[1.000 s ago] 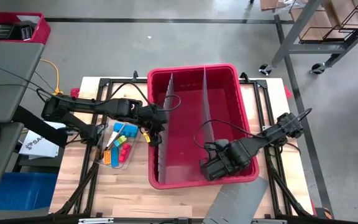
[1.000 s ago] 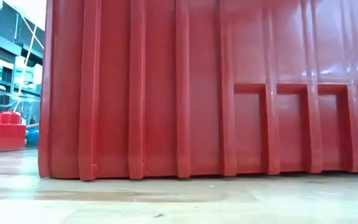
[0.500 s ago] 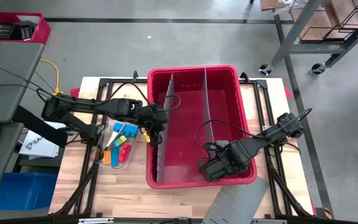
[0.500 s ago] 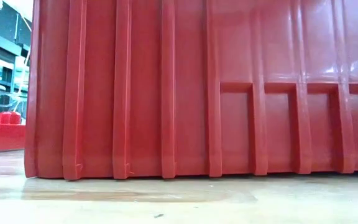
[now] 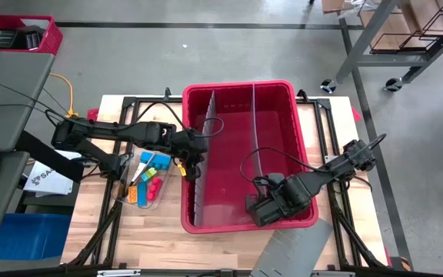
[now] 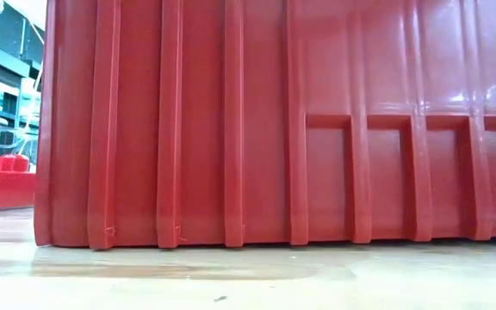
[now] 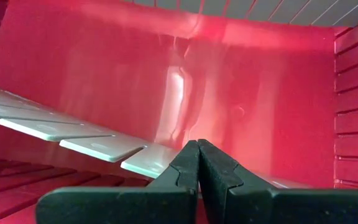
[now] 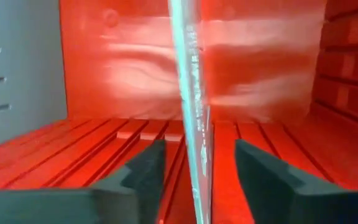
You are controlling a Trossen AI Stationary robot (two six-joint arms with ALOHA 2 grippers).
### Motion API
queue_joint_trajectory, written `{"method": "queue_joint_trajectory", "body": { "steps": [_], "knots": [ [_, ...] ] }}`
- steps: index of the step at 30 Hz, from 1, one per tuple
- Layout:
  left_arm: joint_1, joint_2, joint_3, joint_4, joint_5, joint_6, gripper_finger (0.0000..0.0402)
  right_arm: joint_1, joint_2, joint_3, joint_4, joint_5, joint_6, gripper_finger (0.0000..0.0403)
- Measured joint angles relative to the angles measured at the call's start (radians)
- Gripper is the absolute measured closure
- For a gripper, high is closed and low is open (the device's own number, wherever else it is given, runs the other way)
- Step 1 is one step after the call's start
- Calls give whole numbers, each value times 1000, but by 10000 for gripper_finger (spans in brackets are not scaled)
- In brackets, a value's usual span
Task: Sort Items/Unsort Items
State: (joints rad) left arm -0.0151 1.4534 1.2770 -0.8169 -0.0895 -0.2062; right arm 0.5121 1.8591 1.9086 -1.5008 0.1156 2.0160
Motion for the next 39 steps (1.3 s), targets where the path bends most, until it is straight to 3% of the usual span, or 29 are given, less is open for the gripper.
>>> {"method": "queue_joint_trajectory", "body": {
  "steps": [4, 10, 13, 17, 18, 23, 29, 31, 36, 39],
  "knots": [
    [0, 0, 0, 0, 0, 0, 402, -4, 0, 83, -74, 22, -42, 184],
    [2, 0, 0, 1, 0, 0, 401, -40, -53, 136, -67, 208, -151, 204],
    [2, 0, 0, -3, 0, -1, 402, -64, -66, 170, -69, 412, -233, 246],
    [2, 0, 0, -6, -1, -22, 402, -137, -69, 147, -66, 615, -450, 370],
    [2, 0, 0, -7, -2, -27, 402, -168, -67, 128, -73, 656, -503, 385],
    [2, 0, 0, 3, -10, -27, 402, -335, -67, 59, -71, 817, -697, 400],
    [1, -3, 0, 18, 13, 55, 401, -460, -117, -121, -24, 806, -806, 402],
    [-2, -13, -1, 53, 41, 122, 402, -489, -185, -244, 131, 770, -905, 403],
    [1, -45, -1, 142, 50, 178, 401, -539, -463, -559, 736, 638, -1261, 403],
    [4, -59, -1, 165, 46, 192, 401, -561, -611, -718, 967, 566, -1397, 403]
  ]
}}
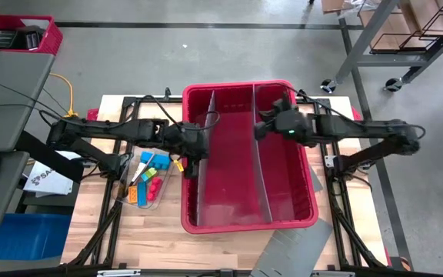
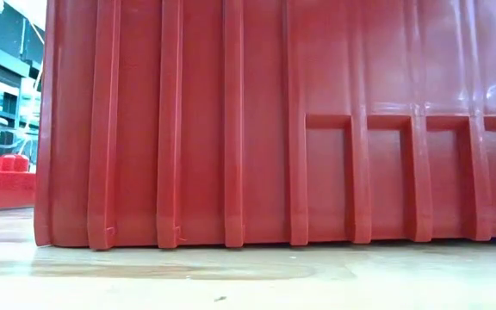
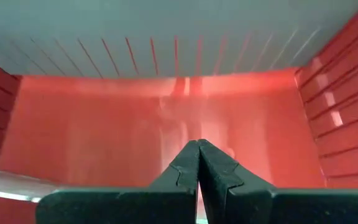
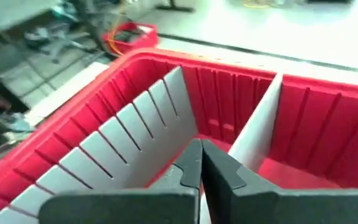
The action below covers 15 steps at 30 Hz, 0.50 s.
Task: Sort Items/Unsort Items
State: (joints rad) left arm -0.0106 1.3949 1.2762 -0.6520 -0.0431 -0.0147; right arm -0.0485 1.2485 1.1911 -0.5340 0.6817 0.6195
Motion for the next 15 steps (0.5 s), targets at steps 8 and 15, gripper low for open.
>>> {"method": "queue_joint_trajectory", "body": {
  "steps": [8, 15],
  "knots": [
    [-1, -5, 0, 16, -16, 19, 402, -7, -126, -192, 83, -85, 53, 403],
    [-1, -5, 0, 17, -114, -14, 401, 17, -128, -170, 97, -107, 127, 403]
  ]
}}
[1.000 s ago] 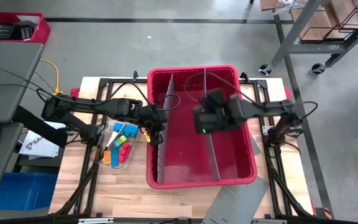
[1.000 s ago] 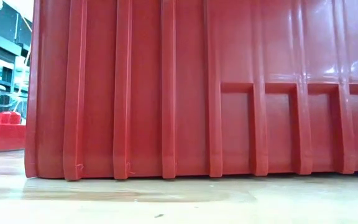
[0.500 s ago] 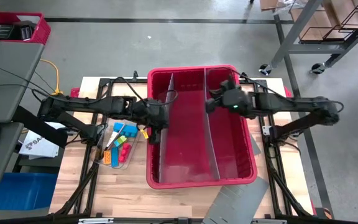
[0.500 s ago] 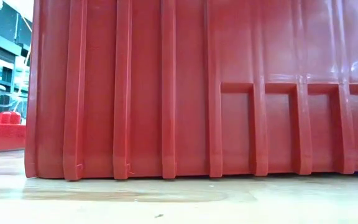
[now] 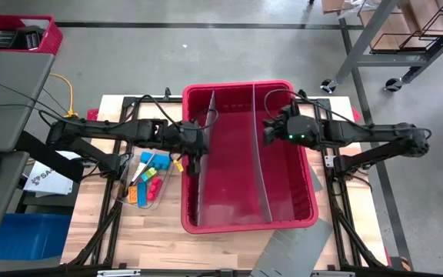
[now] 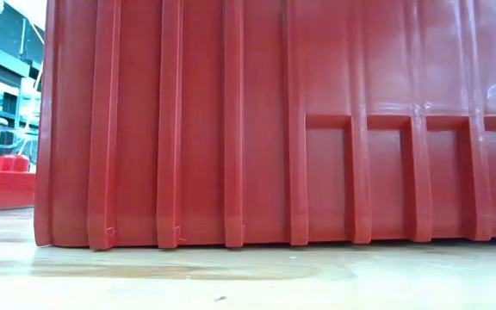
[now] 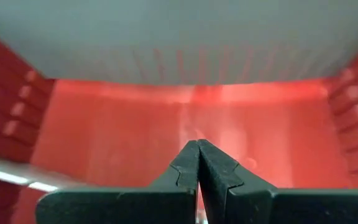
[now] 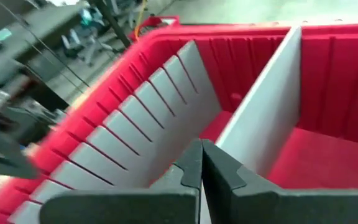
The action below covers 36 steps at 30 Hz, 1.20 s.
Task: Sort Items/Unsort Items
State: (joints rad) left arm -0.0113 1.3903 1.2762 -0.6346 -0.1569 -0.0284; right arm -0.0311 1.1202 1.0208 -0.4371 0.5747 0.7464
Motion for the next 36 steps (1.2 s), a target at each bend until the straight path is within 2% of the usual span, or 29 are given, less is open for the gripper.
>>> {"method": "queue_joint_trajectory", "body": {
  "steps": [5, 14, 22, 26, 31, 33, 36],
  "knots": [
    [1, 0, 0, 5, -64, -10, 401, 0, 0, 50, 30, 0, 63, 403],
    [0, 0, 1, 43, -51, 86, 402, -1, 0, 122, 151, 2, 92, 403],
    [0, -8, 1, 38, -7, 137, 401, -4, 8, 125, 148, 117, 147, 395],
    [4, -49, 1, 24, -5, 165, 401, -26, 22, 125, 72, 42, 200, 353],
    [37, -102, 2, 74, -2, 179, 401, -35, 50, 125, -22, -76, 212, 263],
    [65, -109, 2, 94, -2, 147, 401, -35, 59, 125, -75, -97, 195, 230],
    [113, -107, 2, 128, -9, 7, 401, -51, 80, 125, -141, -109, 177, 199]
  ]
}}
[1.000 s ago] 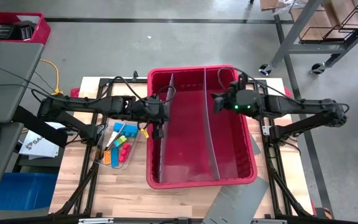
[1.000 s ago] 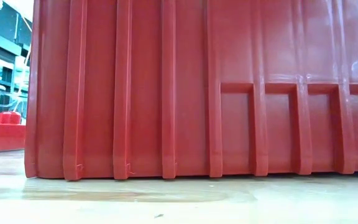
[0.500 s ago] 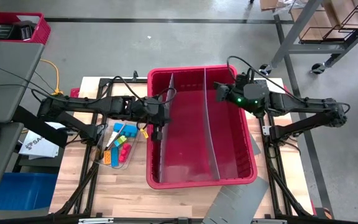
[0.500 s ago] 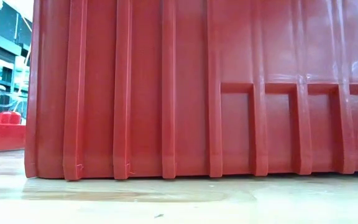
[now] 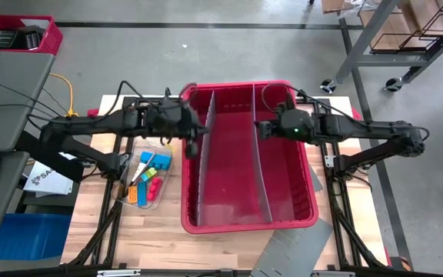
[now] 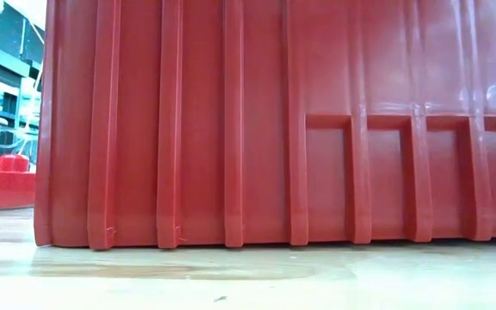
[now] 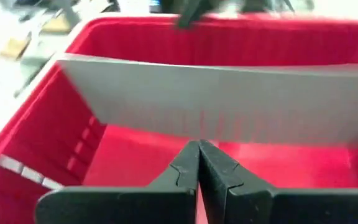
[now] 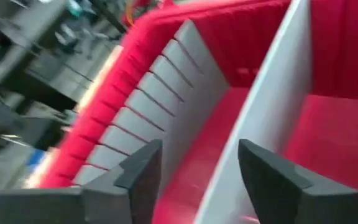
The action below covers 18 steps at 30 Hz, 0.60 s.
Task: Sort Items/Unsort Items
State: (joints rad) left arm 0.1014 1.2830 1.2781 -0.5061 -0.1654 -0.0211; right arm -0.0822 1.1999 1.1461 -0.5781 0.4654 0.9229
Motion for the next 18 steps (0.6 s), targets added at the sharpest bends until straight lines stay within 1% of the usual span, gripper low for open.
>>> {"method": "queue_joint_trajectory", "body": {
  "steps": [3, 5, 7, 9, 12, 14, 16, 18],
  "knots": [
    [35, 6, 0, 40, -34, -183, 399, -22, 32, 0, 6, -18, -11, 193],
    [46, 7, 0, 70, -51, -269, 391, -35, 59, 19, -8, -62, -48, 194],
    [51, 6, 19, 90, -40, -327, 378, -44, 87, 70, -66, -92, -100, 194],
    [49, 6, 61, 89, -24, -369, 362, -50, 113, 150, -156, -100, -153, 194],
    [36, 5, 134, 87, -31, -384, 331, -56, 179, 318, -353, -88, -180, 194],
    [32, 5, 178, 82, -73, -352, 311, -56, 246, 440, -527, -54, -153, 194],
    [36, 5, 217, 75, -117, -301, 291, -59, 321, 550, -689, -47, -119, 194],
    [51, 5, 248, 52, -153, -252, 273, -62, 396, 643, -791, -50, -91, 194]
  ]
}}
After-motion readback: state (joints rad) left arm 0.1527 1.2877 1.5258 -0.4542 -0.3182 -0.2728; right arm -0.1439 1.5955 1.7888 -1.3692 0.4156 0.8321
